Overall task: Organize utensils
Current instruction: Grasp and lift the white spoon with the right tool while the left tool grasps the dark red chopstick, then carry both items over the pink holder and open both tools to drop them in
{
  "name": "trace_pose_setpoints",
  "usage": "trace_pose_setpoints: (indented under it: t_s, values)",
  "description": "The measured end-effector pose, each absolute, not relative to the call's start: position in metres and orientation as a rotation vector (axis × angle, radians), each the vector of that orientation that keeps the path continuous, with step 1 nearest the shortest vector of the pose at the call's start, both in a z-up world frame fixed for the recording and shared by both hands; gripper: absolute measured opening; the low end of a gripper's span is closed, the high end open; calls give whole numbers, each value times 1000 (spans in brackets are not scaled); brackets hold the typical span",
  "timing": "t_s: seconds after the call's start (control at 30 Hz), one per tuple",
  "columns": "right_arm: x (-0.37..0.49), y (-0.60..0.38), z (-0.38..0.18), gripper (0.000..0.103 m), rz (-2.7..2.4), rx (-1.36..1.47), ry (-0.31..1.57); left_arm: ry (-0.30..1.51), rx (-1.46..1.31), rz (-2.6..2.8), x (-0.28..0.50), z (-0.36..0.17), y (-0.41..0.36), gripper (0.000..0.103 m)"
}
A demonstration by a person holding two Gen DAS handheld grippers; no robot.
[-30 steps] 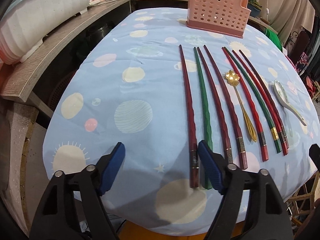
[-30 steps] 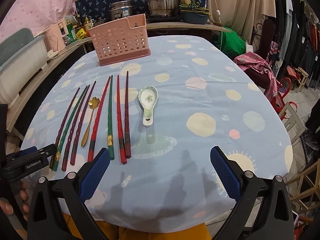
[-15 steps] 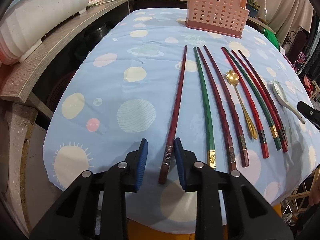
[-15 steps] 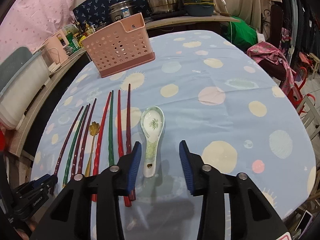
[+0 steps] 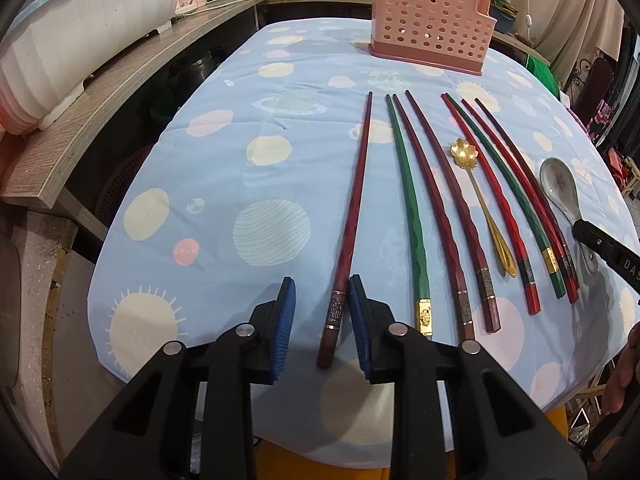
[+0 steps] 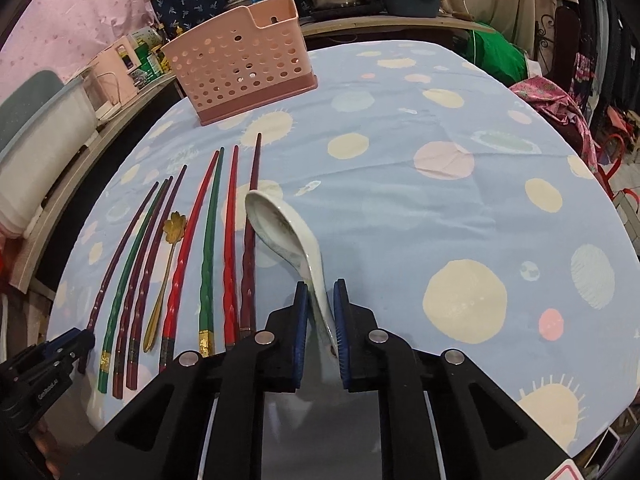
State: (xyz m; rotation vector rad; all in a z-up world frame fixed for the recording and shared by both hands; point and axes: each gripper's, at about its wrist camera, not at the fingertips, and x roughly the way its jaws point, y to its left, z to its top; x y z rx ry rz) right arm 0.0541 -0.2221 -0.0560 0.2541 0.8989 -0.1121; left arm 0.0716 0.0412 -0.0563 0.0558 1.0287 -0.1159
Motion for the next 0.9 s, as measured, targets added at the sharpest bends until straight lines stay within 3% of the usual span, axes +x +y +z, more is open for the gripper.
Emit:
trace_pose_setpoints:
  t_s: [0.07,0.1,0.13,0.5,0.9]
  values:
    - [53,-221,-56,9,-104,249,902,1032,51,-129,72,-56,41,19]
    - [53,-221,-55,8,-103,252,903,1036,47,-136,72,-55,41,10]
    - [52,-222,-52,8,-107,252,898,1044,35,-147,73,-54,42,9]
    - [50,-233,-3,7,-112,257,797,1009,-24,-176,77,-22,52,7]
    - [90,-247,46,6,-92,244,686,839,-28,-181,128,62,57,7]
